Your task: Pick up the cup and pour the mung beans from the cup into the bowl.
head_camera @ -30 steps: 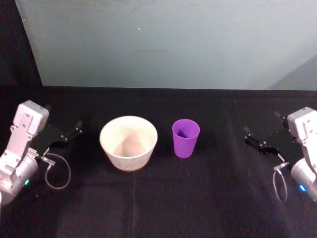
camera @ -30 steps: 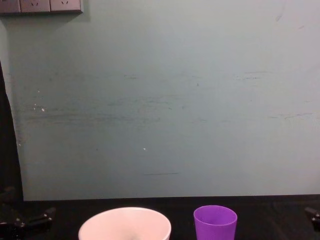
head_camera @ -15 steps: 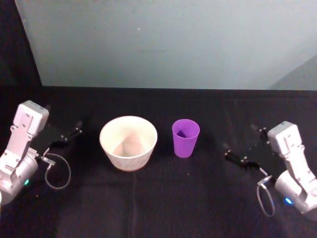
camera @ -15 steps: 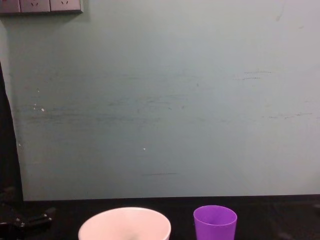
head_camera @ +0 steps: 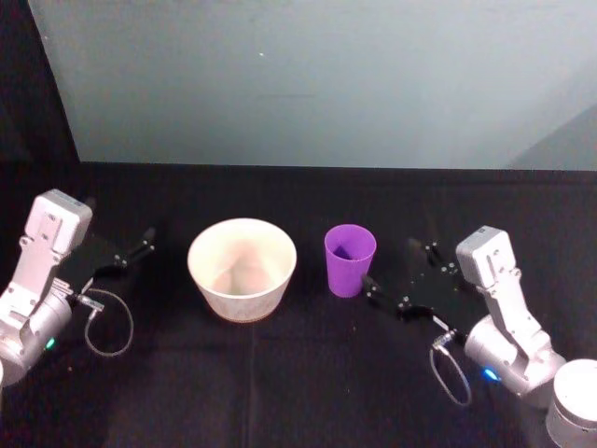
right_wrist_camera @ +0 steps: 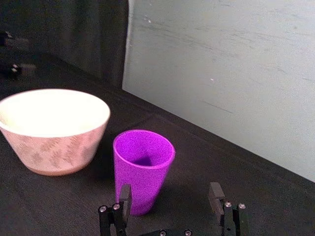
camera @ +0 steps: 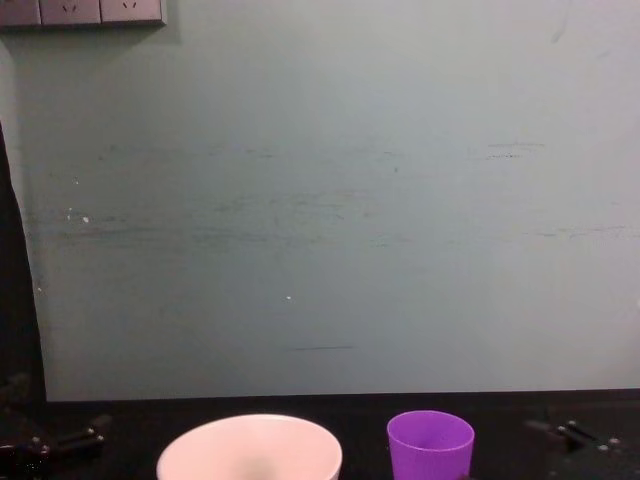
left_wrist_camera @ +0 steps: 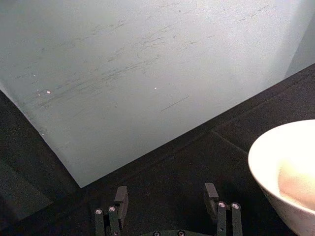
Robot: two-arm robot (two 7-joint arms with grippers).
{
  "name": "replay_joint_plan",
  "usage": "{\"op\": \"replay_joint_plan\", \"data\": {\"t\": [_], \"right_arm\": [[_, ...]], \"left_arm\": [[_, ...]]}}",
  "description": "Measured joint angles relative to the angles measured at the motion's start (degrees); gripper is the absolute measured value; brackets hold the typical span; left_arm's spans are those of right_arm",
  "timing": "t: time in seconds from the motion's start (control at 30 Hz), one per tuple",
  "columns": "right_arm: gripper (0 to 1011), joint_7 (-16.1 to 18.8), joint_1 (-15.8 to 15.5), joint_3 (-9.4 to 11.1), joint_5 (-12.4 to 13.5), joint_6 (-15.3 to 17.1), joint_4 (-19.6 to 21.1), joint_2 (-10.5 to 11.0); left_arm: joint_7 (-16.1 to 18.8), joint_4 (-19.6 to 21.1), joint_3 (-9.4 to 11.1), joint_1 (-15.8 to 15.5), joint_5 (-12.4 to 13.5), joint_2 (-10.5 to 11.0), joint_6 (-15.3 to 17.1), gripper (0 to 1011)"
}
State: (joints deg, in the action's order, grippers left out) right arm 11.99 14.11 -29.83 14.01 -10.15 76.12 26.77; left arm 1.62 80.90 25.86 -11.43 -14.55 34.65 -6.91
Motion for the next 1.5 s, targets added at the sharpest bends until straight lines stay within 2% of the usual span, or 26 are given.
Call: {"op": "replay_joint_plan", "data": {"t": [0.33, 0.8, 1.17, 1.5], "right_arm": [[1003, 3.79, 2.15, -0.05, 1.31, -0.89, -3.81, -3.98], [1003, 8.89, 4.39, 1.56, 4.23, -1.26, -9.02, -8.61], [1003, 11.14, 5.65, 2.94, 5.03, -1.61, -12.75, -10.93], [1003, 12.18, 6.66, 3.97, 4.16, -2.51, -15.71, -12.47]], "left_arm": [[0.00, 0.00, 0.00, 0.00, 0.00, 0.00, 0.00, 1011], [0.00, 0.00, 0.00, 0.00, 0.00, 0.00, 0.00, 1011], [0.00, 0.00, 0.00, 0.00, 0.00, 0.00, 0.00, 1011], [0.00, 0.00, 0.00, 0.00, 0.00, 0.00, 0.00, 1011]]}}
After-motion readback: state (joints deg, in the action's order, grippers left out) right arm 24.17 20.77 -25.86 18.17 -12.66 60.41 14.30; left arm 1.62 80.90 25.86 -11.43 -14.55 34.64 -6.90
